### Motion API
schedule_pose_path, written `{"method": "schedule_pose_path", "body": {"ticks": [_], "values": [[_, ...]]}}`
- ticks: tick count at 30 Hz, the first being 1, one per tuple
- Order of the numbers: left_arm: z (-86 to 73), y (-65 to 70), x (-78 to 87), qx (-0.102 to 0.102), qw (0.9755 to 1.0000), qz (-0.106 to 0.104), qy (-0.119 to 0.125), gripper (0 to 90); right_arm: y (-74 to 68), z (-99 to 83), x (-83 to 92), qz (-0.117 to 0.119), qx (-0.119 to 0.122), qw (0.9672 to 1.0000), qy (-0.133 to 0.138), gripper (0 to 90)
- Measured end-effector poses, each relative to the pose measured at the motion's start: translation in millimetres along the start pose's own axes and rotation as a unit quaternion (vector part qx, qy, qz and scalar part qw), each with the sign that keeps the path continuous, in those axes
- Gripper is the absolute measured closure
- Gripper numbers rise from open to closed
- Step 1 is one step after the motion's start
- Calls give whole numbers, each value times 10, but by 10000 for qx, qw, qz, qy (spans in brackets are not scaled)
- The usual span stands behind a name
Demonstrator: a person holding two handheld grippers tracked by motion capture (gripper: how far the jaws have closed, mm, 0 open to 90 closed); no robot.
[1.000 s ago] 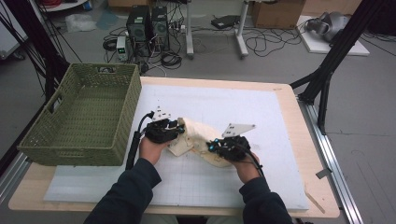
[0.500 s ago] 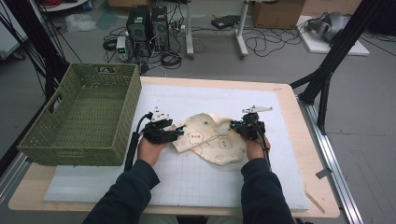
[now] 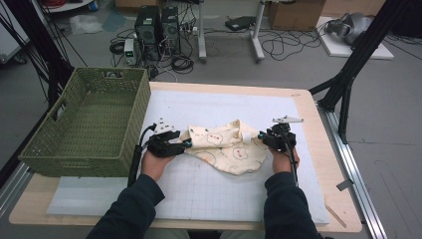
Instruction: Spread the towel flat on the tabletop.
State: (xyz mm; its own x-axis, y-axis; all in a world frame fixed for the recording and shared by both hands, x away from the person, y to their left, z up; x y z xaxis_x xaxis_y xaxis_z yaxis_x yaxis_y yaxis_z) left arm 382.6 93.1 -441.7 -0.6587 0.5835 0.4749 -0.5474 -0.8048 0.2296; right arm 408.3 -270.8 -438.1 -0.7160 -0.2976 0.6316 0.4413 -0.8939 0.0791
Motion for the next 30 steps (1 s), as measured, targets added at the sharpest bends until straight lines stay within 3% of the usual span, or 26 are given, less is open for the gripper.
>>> {"method": "schedule_pose_path", "body": {"ticks": [5, 9, 12, 16, 17, 18, 20, 24, 28, 30], "values": [[-57, -75, 15, 46, 9999, 112, -78, 439, -129, 10, 197, 343, 344, 9982, 350, 588], [-98, -122, -38, 12, 9992, 337, -234, 443, -327, -18, 293, 781, 615, 9943, 392, 563], [-140, -145, -117, -52, 9981, 450, -409, 445, -523, -62, 302, 1164, 881, 9886, 360, 543], [-178, -147, -195, -119, 9962, 546, -674, 471, -785, -134, 266, 1655, 1178, 9787, 280, 510], [-178, -137, -191, -230, 9961, 475, -709, 514, -839, -152, 248, 1723, 1234, 9770, 235, 508], [-180, -123, -185, -379, 9957, 426, -723, 635, -878, -170, 225, 1780, 1278, 9756, 158, 510], [-185, -89, -176, -476, 9951, 383, -780, 828, -928, -195, 181, 1881, 1332, 9730, 83, 526], [-193, -49, -103, -488, 9933, 315, -997, 854, -981, -239, 123, 2011, 1331, 9705, -8, 534], [-266, 29, 54, -662, 9906, 227, -1175, 856, -1023, -290, 99, 2069, 1363, 9688, -100, 537], [-302, 64, 130, -656, 9910, 144, -1155, 856, -1034, -320, 79, 2069, 1430, 9677, -196, 549]]}}
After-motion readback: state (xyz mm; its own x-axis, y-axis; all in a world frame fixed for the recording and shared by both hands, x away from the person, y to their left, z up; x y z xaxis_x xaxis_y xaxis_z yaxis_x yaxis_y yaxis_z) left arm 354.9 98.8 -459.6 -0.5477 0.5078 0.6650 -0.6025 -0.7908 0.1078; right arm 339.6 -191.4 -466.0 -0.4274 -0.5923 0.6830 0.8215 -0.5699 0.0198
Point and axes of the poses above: each handheld gripper's, and its own axes: x roughly backward along the jaws, z roughly out of its top, y roughly to its right, the point moved 3 cm from there along -x, roughly forward along the jaws, and after that the axes turned 8 degrees about x, right-handed, at the moved point
